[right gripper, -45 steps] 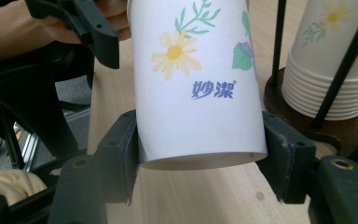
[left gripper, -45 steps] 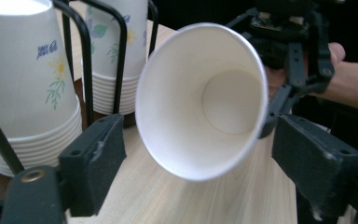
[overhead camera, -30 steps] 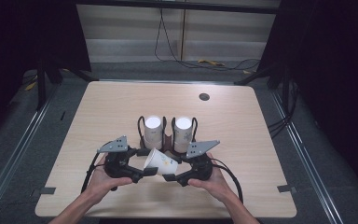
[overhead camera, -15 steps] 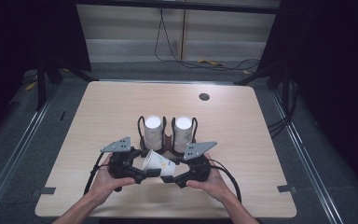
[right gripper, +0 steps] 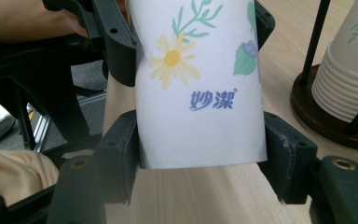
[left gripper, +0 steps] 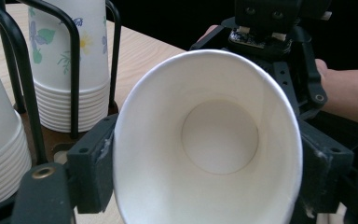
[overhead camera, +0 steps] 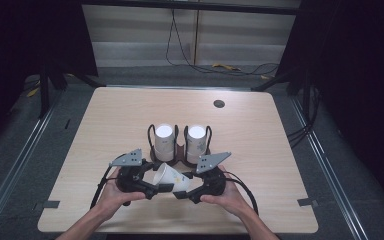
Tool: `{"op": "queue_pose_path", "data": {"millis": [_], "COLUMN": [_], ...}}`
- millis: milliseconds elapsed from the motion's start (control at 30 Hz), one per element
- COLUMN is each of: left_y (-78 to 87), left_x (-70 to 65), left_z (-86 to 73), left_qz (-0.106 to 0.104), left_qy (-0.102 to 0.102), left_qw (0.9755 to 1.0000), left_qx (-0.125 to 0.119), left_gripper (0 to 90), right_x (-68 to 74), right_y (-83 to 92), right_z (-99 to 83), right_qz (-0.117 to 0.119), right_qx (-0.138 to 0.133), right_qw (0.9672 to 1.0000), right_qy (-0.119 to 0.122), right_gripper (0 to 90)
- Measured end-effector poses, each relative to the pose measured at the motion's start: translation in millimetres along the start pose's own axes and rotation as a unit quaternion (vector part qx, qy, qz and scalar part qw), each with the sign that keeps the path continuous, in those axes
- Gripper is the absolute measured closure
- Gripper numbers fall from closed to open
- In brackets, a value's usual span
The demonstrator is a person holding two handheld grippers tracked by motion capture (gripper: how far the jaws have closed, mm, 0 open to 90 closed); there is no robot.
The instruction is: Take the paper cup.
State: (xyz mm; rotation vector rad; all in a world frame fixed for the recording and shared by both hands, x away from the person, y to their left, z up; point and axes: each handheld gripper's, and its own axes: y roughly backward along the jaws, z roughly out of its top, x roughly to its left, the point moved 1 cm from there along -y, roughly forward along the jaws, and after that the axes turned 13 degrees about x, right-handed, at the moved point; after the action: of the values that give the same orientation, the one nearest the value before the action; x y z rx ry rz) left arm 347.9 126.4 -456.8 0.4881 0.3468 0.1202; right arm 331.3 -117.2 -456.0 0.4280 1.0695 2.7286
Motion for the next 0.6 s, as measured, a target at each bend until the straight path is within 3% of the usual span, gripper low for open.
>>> {"op": "queue_pose_path", "data": {"millis": [233, 500, 600], "left_y": [0.1, 3.5, 6.3], "left_x": [2.1, 2.5, 2.0], "left_z": [-0.9, -0.6, -0.6], "left_qz": [-0.017, -0.023, -0.026], "left_qy": [0.002, 0.004, 0.005], "left_qw": [0.9999, 0.9997, 0.9996], "left_qx": [0.002, -0.003, -0.006], "left_gripper": [22.4, 25.6, 28.5], "right_x": [2.3, 1.3, 0.6], "right_y": [-0.4, -0.9, -2.6], "right_z": [-0.7, 0.4, 2.6], "right_qz": [-0.008, -0.006, -0.003], "right_qx": [0.011, 0.014, 0.015], "right_qw": [0.9997, 0.9996, 0.9998], "right_qy": [0.020, 0.023, 0.013], "right_gripper": [36.2, 35.8, 32.7]}}
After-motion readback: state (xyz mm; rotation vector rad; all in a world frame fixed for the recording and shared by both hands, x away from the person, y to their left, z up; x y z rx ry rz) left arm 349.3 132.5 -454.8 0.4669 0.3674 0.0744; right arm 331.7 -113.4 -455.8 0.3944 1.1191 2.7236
